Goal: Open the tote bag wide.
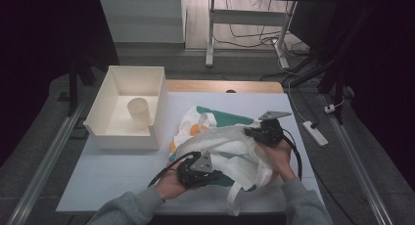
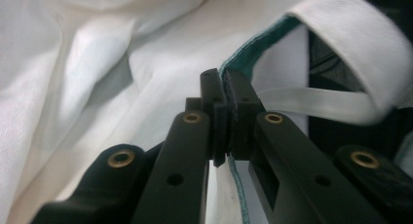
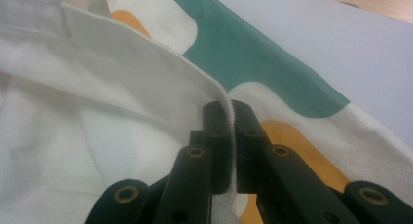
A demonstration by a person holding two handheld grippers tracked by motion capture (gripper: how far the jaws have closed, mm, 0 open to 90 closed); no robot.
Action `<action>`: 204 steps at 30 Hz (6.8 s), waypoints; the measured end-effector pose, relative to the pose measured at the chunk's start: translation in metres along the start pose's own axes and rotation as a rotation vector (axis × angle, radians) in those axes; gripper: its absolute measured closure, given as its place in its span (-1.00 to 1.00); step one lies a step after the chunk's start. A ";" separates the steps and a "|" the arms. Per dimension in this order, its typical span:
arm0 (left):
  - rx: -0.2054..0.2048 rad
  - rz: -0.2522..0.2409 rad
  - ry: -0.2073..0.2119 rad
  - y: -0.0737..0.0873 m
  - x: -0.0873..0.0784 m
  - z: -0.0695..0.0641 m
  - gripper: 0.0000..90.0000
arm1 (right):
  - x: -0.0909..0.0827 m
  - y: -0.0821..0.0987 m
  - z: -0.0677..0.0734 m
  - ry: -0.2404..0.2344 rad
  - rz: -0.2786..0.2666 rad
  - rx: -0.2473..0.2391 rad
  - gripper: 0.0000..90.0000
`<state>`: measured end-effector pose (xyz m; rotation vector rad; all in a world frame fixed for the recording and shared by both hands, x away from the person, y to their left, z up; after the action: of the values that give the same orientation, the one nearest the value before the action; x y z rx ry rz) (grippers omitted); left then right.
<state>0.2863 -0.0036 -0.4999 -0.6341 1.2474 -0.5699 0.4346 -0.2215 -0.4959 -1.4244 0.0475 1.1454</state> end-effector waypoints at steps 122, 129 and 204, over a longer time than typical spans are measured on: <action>-0.018 0.109 0.113 -0.004 0.019 0.019 0.97 | 0.012 -0.010 -0.042 0.209 -0.060 0.039 0.94; -0.034 0.120 0.079 -0.003 0.025 0.026 0.97 | 0.036 -0.042 -0.053 0.205 -0.080 0.055 0.94; -0.261 0.070 -0.210 0.044 -0.040 0.073 0.76 | -0.066 0.047 0.035 0.164 0.084 0.089 0.80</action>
<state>0.3510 0.0645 -0.4902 -0.8423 1.1483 -0.2751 0.3509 -0.2445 -0.4798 -1.4449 0.2732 1.0783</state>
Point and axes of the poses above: each handheld gripper's, and its own axes: x roughly forward along the jaws, y roughly out of its underside, z roughly to its left, the point moved 4 cm from there along x, roughly forward along the jaws, and after that the axes turned 14 degrees about x, right-handed, at the moved point
